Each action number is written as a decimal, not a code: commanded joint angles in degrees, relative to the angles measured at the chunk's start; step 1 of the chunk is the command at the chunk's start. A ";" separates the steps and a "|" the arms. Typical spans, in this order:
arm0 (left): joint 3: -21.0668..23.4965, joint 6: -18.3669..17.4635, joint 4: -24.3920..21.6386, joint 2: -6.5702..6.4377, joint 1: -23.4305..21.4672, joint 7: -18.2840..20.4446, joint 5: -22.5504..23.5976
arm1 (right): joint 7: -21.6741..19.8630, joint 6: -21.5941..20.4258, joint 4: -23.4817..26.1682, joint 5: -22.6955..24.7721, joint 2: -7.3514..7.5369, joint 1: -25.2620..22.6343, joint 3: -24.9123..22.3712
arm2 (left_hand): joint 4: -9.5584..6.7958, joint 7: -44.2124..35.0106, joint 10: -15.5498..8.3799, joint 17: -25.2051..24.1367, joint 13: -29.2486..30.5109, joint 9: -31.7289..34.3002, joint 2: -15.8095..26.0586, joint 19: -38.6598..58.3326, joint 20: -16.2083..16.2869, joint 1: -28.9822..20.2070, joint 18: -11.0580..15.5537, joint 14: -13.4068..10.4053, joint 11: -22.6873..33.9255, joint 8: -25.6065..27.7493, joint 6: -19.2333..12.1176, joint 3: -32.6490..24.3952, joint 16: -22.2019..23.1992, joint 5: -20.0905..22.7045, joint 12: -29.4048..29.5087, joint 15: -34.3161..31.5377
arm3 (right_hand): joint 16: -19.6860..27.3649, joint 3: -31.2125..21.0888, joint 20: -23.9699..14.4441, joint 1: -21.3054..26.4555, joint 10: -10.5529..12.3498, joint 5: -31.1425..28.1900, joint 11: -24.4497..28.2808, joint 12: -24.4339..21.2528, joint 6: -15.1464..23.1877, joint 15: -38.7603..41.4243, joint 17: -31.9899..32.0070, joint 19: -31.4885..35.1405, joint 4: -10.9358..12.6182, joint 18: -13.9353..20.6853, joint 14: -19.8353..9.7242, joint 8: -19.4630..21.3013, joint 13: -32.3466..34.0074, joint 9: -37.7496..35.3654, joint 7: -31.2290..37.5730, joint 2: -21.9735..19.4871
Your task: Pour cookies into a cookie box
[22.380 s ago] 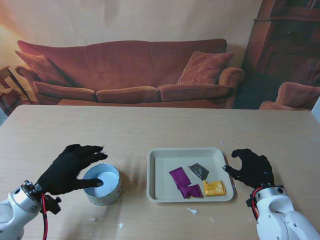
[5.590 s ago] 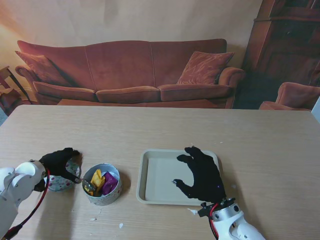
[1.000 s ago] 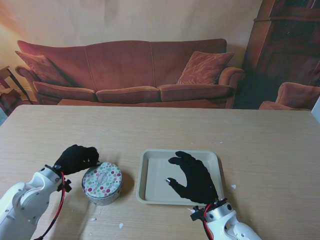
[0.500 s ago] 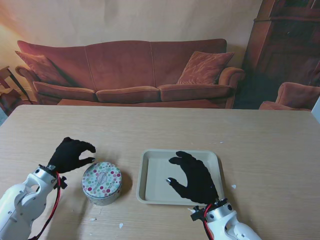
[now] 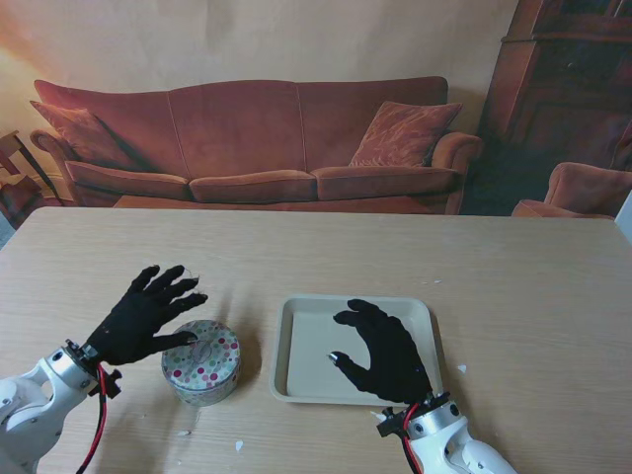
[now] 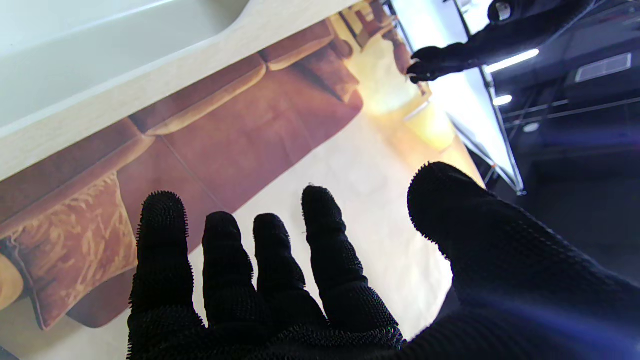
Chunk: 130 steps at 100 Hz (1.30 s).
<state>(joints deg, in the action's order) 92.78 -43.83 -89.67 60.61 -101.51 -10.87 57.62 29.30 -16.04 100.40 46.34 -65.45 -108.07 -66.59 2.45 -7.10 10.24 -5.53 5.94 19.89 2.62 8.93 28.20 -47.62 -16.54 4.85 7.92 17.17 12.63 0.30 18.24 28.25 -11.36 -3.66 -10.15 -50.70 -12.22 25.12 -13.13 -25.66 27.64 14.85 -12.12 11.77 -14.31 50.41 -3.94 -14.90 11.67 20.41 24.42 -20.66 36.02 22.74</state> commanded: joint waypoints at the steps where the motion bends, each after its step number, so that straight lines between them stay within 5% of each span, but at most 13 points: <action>1: -1.46 0.46 -0.52 -0.07 -1.05 2.69 -0.75 | -0.65 -0.27 0.26 0.12 -0.30 -0.60 0.02 | -0.36 2.39 -1.52 0.60 -3.52 -4.46 2.98 -4.76 -2.05 0.86 2.20 -3.24 -0.51 -1.67 0.66 1.78 -2.83 -2.89 1.83 2.43 | -0.31 1.58 -0.53 0.53 0.41 0.84 -0.88 0.01 -0.08 0.49 -0.12 0.29 2.38 -0.32 -0.68 -0.38 0.65 1.91 -0.17 -1.28; 13: -3.83 1.81 -0.06 -0.47 -1.15 5.49 -1.73 | -0.63 -0.27 0.32 0.11 -0.30 -0.73 -0.07 | -0.42 3.92 -3.28 2.04 -4.00 -10.07 3.43 -8.86 -11.11 0.87 4.69 -5.47 -0.51 -4.34 0.91 1.78 -11.93 -5.68 2.70 4.81 | -0.29 1.65 -0.54 0.51 0.39 0.82 -0.89 0.00 -0.03 0.44 -0.09 0.26 2.38 -0.28 -0.67 -0.40 0.61 1.90 -0.20 -1.37; 21: -5.21 2.39 0.70 -0.76 -0.93 6.20 -1.45 | -0.65 -0.19 0.35 0.24 -0.27 -0.86 -0.18 | -0.40 4.03 -3.87 2.11 -4.25 -10.65 3.61 -9.42 -13.93 0.73 5.69 -6.09 -1.65 -4.90 0.86 1.80 -13.88 -6.18 3.39 5.08 | -0.29 1.69 -0.53 0.45 0.40 0.84 -0.93 -0.01 0.00 0.42 -0.04 0.21 2.38 -0.19 -0.70 -0.41 0.56 1.95 -0.22 -1.43; 130: -6.97 5.05 10.41 -1.35 -0.28 13.15 -9.84 | -1.04 0.12 0.13 0.57 -0.12 -0.77 0.08 | -0.72 4.99 -3.88 1.74 -4.64 -12.71 6.85 -8.85 -14.97 4.18 3.77 -4.93 -6.09 -5.81 0.60 1.83 -16.47 -10.74 6.14 5.58 | -0.29 1.75 -0.60 0.51 0.43 0.62 -0.86 0.02 0.15 0.43 0.13 0.10 2.43 -0.12 -0.68 -0.41 0.44 1.91 -0.14 -1.56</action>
<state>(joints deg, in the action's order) 85.98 -39.76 -80.98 59.34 -101.07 0.68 47.20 29.04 -15.94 100.36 46.83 -65.27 -108.49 -66.65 2.90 0.73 4.76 -3.47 1.27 8.43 7.48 1.12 14.28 -42.95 -12.72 -1.68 2.36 10.92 7.46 1.66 3.13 16.49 -5.95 2.28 -10.15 -50.64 -12.22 25.12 -13.15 -25.67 27.64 14.84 -12.13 11.76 -14.31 50.41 -3.93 -14.90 11.67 20.40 24.42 -20.66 36.02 22.72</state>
